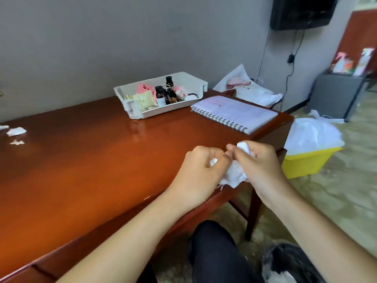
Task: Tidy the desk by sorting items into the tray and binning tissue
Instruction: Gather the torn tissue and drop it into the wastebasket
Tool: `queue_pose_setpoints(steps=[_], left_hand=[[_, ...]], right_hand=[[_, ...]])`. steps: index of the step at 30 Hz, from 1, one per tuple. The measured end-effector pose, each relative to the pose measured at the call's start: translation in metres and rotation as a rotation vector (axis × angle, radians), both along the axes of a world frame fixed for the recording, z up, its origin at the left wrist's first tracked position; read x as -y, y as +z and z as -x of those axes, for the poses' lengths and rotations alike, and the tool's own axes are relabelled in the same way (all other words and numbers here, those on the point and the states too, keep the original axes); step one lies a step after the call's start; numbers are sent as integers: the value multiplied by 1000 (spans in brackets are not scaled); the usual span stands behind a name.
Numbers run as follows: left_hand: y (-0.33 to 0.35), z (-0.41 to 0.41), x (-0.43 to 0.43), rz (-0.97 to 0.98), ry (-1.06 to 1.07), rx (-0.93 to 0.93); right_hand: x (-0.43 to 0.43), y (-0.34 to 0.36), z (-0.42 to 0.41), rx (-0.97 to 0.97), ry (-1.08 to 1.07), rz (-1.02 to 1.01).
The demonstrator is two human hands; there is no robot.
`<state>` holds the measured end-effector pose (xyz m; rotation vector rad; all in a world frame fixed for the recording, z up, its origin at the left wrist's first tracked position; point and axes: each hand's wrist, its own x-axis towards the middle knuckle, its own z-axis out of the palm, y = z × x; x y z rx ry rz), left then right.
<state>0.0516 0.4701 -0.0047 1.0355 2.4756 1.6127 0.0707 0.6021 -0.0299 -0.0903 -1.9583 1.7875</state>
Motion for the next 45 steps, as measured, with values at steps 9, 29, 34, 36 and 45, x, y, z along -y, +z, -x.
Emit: queue_pose_setpoints(steps=[9, 29, 34, 36, 45], left_hand=[[-83, 3, -109, 128, -172, 287], [-329, -21, -244, 430, 195, 1336], [-351, -17, -255, 586, 70, 1356], [-359, -17, -256, 616, 25, 1390], [-348, -22, -256, 746, -160, 1290]], right_hand=[[-100, -82, -34, 192, -273, 84], [-199, -327, -86, 925, -575, 293], [-204, -360, -90, 1090, -518, 193], [-205, -367, -92, 1142, -486, 106], [-209, -358, -100, 1238, -285, 3]])
